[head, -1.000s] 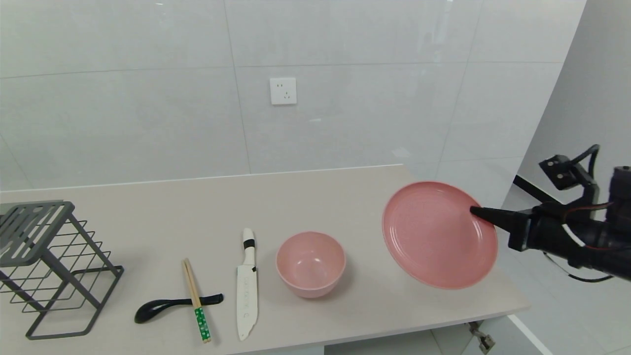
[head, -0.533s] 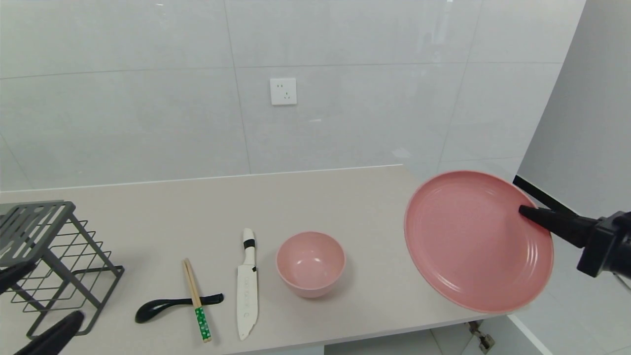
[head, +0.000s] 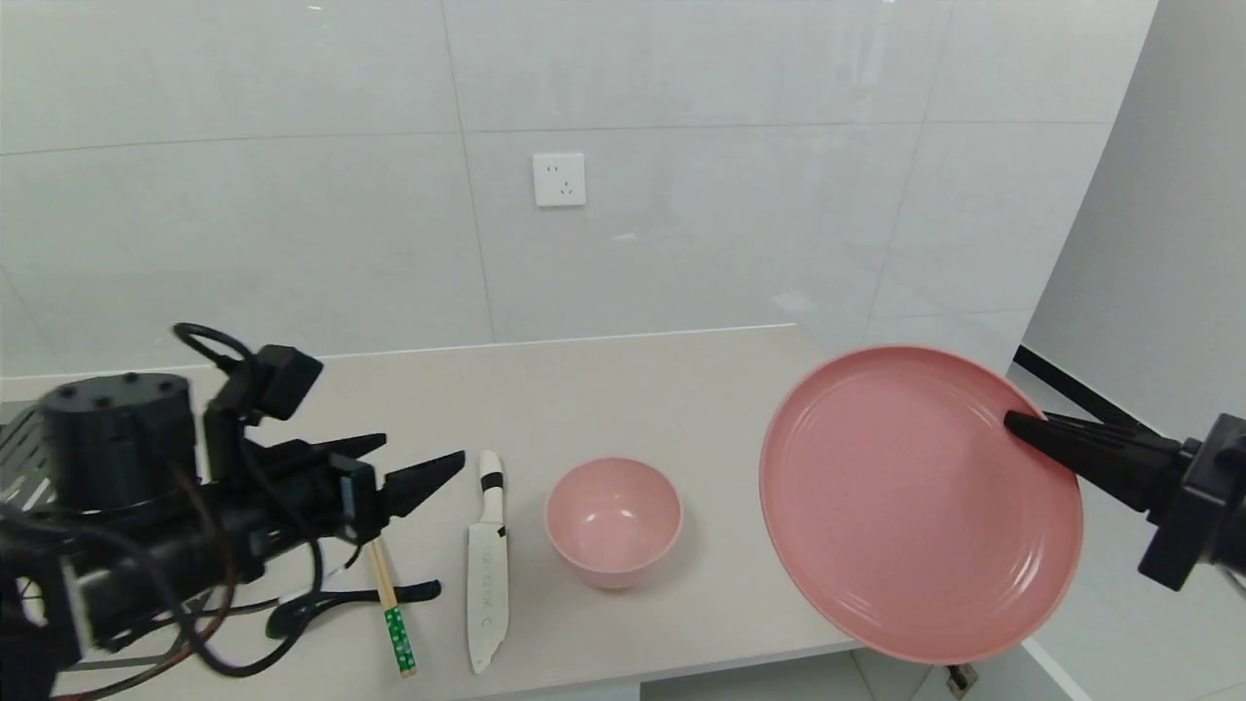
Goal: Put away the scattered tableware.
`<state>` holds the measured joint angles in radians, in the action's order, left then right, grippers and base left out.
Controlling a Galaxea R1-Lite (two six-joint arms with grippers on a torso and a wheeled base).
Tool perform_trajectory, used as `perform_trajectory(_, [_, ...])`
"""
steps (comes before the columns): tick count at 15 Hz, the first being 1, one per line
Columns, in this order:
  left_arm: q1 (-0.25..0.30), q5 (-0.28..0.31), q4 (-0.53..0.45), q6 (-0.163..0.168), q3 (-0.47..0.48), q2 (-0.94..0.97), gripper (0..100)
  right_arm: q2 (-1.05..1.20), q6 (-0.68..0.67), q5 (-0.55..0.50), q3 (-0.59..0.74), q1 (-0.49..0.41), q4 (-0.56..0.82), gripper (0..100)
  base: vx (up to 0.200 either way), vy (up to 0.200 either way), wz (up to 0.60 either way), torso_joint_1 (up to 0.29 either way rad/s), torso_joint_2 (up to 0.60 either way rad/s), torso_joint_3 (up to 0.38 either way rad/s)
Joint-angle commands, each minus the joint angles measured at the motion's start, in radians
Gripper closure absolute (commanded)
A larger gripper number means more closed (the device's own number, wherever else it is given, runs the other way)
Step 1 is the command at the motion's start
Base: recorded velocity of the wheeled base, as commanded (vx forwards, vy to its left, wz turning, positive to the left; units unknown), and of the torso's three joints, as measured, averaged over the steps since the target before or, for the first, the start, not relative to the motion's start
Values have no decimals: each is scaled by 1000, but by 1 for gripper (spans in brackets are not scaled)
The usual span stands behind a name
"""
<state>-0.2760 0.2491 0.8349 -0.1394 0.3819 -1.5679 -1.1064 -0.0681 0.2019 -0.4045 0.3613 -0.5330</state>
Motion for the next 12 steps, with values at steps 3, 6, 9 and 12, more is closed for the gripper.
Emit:
perform_trajectory(3, [-112, -28, 43, -128, 196, -409, 0, -1, 146, -1, 41, 10, -2, 100, 0, 0, 0, 0, 0, 0])
perform_trajectory(6, [-134, -50, 44, -128, 229, -474, 0, -1, 165, 1, 38, 10, -2, 100, 0, 0, 0, 0, 0, 0])
perform_trajectory(9, [-149, -70, 43, -128, 275, -524, 0, 2, 165, 1, 46, 10, -4, 100, 0, 0, 0, 0, 0, 0])
perform_trajectory(12, [-173, -71, 39, -129, 288, -551, 0, 0, 165, 1, 70, 10, -4, 100, 0, 0, 0, 0, 0, 0])
